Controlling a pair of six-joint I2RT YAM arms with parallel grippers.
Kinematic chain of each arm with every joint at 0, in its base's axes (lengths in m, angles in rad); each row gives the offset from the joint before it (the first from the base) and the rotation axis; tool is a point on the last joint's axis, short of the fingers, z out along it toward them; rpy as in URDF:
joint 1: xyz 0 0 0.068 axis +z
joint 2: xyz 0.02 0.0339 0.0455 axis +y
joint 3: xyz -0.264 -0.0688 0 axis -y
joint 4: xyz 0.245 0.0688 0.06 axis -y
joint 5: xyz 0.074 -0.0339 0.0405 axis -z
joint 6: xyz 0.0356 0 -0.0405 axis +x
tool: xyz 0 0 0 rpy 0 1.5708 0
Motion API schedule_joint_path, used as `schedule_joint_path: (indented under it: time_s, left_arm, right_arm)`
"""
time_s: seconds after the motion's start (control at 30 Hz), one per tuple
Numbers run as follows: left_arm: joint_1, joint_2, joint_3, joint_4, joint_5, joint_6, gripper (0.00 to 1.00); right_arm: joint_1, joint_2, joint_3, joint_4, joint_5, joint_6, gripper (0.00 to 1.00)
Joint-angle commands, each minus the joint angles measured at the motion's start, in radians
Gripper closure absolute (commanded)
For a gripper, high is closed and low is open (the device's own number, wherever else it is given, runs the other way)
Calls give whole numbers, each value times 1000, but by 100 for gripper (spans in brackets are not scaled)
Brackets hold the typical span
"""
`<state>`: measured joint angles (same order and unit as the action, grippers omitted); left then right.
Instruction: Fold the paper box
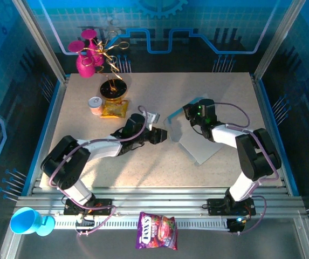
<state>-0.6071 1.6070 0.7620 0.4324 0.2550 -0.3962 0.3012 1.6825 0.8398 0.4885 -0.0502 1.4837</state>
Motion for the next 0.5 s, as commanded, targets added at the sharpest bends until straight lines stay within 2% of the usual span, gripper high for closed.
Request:
schedule_joint_path:
  time_s: [0.0,0.17,0.3,0.47]
  left_arm:
    - [-4,-90,-44,55,-52,-58,56]
    - [37,-43,-100,94,-39,-135,75]
    - [32,45,-33,71,-45,-113,75]
    - [5,153,41,134,-58,-79,74]
  right_arm:
    - [-22,3,34,23,-36,-12,100]
    - [-39,6,34,40,-69,-15,100]
    - [-50,19,21,94,-97,-4,100]
    - [-59,24,-1,146,-123,17,100]
